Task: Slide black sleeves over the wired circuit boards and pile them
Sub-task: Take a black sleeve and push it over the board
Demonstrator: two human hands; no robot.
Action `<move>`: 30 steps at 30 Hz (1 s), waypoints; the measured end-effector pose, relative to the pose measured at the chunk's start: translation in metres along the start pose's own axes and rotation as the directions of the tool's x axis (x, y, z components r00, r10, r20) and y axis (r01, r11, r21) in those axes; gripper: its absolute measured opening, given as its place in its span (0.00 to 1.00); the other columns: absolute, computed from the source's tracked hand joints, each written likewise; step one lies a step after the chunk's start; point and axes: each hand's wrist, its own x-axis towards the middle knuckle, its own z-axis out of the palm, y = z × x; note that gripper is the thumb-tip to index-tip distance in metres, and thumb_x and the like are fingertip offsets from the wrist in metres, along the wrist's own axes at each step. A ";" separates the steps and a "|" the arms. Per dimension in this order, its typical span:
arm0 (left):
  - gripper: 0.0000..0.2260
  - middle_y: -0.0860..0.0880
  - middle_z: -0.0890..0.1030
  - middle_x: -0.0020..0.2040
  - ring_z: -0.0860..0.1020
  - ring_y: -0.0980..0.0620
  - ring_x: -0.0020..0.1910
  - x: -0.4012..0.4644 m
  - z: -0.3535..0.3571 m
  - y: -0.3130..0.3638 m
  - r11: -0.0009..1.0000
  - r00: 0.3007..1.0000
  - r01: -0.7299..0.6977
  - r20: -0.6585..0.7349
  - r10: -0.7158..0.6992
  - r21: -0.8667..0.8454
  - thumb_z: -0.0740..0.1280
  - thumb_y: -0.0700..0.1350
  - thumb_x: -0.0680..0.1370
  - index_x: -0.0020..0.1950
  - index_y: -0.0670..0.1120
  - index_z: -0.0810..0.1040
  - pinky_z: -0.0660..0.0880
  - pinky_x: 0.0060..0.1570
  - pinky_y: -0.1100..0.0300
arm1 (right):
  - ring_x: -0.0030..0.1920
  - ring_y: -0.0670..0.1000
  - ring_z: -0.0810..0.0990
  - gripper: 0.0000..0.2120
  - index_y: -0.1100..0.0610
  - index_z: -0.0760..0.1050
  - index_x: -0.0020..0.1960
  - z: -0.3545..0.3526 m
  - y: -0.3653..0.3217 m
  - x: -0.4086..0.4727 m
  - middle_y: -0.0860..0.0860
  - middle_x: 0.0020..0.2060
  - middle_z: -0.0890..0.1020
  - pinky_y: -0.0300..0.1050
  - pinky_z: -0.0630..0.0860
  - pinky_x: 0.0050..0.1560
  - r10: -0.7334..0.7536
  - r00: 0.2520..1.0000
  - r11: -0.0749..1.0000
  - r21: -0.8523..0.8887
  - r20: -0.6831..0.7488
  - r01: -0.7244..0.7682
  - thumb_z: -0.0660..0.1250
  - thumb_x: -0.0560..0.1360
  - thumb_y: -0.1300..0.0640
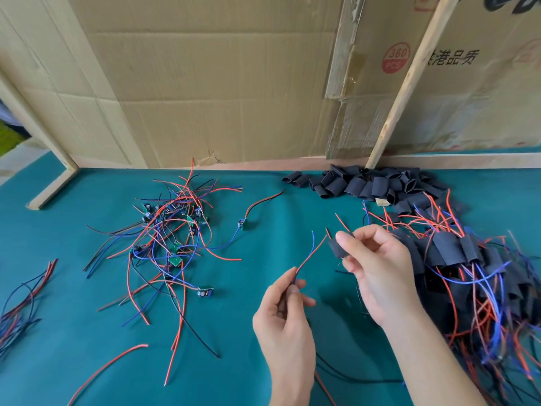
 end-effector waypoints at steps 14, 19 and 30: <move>0.15 0.46 0.85 0.41 0.81 0.51 0.32 0.000 -0.004 0.000 1.000 1.000 0.006 -0.001 -0.007 -0.029 0.63 0.30 0.82 0.50 0.46 0.85 0.70 0.28 0.66 | 0.27 0.49 0.71 0.10 0.59 0.77 0.38 0.004 0.003 -0.001 0.54 0.35 0.81 0.38 0.69 0.30 -0.035 0.992 0.998 0.040 -0.122 0.040 0.78 0.72 0.62; 0.18 0.45 0.85 0.40 0.81 0.51 0.31 0.001 -0.004 -0.001 0.999 1.000 0.008 0.006 -0.008 -0.034 0.62 0.28 0.80 0.47 0.48 0.86 0.70 0.30 0.66 | 0.34 0.48 0.80 0.13 0.61 0.80 0.45 0.007 0.004 -0.003 0.56 0.40 0.86 0.40 0.78 0.37 -0.049 0.992 0.999 0.011 -0.114 0.051 0.77 0.68 0.53; 0.19 0.45 0.83 0.36 0.78 0.50 0.29 0.001 -0.005 -0.001 0.999 0.998 0.016 0.055 -0.014 -0.041 0.61 0.26 0.79 0.44 0.45 0.86 0.72 0.34 0.68 | 0.29 0.47 0.77 0.06 0.60 0.79 0.44 0.012 0.014 -0.003 0.50 0.31 0.82 0.38 0.77 0.32 0.017 0.985 1.000 0.014 -0.174 -0.015 0.73 0.78 0.59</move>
